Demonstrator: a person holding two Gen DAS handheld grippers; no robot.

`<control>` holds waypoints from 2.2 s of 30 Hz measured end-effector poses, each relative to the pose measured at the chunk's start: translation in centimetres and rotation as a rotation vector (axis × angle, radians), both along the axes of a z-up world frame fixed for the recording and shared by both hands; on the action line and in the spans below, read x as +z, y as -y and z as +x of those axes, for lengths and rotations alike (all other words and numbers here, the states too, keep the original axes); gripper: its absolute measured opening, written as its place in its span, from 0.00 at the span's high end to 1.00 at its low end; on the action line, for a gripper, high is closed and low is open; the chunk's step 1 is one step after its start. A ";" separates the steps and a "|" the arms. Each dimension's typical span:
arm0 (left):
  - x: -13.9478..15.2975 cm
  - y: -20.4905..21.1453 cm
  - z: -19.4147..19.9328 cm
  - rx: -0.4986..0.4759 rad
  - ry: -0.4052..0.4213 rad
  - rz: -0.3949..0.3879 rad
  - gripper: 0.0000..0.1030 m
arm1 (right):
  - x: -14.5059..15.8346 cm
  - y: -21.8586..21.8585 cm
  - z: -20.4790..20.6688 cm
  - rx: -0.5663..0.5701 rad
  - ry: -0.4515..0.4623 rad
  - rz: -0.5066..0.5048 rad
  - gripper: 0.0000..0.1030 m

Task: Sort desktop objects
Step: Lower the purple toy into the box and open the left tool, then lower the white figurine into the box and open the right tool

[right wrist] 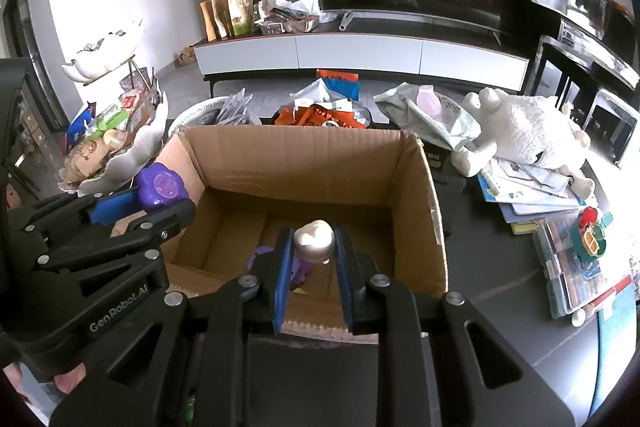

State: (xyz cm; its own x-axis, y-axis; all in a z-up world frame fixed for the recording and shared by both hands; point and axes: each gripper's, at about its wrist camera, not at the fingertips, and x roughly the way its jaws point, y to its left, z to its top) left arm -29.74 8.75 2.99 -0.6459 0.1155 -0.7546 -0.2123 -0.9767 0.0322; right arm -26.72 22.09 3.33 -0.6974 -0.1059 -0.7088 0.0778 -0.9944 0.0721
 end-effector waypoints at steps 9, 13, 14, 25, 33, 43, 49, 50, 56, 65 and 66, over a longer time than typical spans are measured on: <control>-0.4 -0.4 -0.3 -0.004 -0.004 -0.011 0.65 | -0.5 -0.5 -0.3 -0.006 0.009 -0.008 0.82; -0.3 -0.2 -0.3 0.000 -0.007 -0.016 0.62 | -0.4 -0.5 -0.2 -0.007 0.007 -0.011 0.82; -0.2 -0.2 -0.3 0.002 -0.007 -0.016 0.54 | -0.4 -0.5 -0.2 -0.006 0.007 -0.011 0.82; 1.0 2.1 -0.1 0.045 -0.016 0.057 0.31 | -0.4 -0.5 -0.2 -0.005 0.010 -0.015 0.82; 1.5 2.9 0.5 0.059 -0.057 0.036 0.21 | -0.3 -0.2 0.2 -0.002 0.003 -0.006 0.82; 1.2 4.5 0.3 0.098 -0.047 0.072 0.01 | -0.5 -0.3 0.4 -0.007 0.005 -0.007 0.82; 0.7 4.9 0.3 0.100 -0.033 0.077 0.01 | -0.5 -0.2 0.4 -0.004 0.006 -0.006 0.82; 0.7 5.0 0.3 0.093 -0.030 0.085 0.01 | -0.5 -0.1 0.4 -0.005 0.004 -0.007 0.82; 0.9 5.5 0.3 0.097 -0.030 0.106 0.01 | -0.5 -0.1 0.2 -0.007 0.002 -0.008 0.82; 0.9 6.1 0.2 0.117 -0.027 0.098 0.01 | -0.1 0.0 -0.1 -0.002 -0.007 -0.030 0.55; 0.9 6.1 0.2 0.117 -0.026 0.097 0.01 | -0.1 0.0 -0.1 -0.002 -0.012 -0.029 0.41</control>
State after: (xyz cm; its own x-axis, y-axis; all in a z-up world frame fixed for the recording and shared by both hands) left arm -29.51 2.67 3.85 -0.6782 0.1102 -0.7266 -0.0973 -0.9935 -0.0598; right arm -26.82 22.06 3.25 -0.7060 -0.1246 -0.6972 0.0766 -0.9921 0.0998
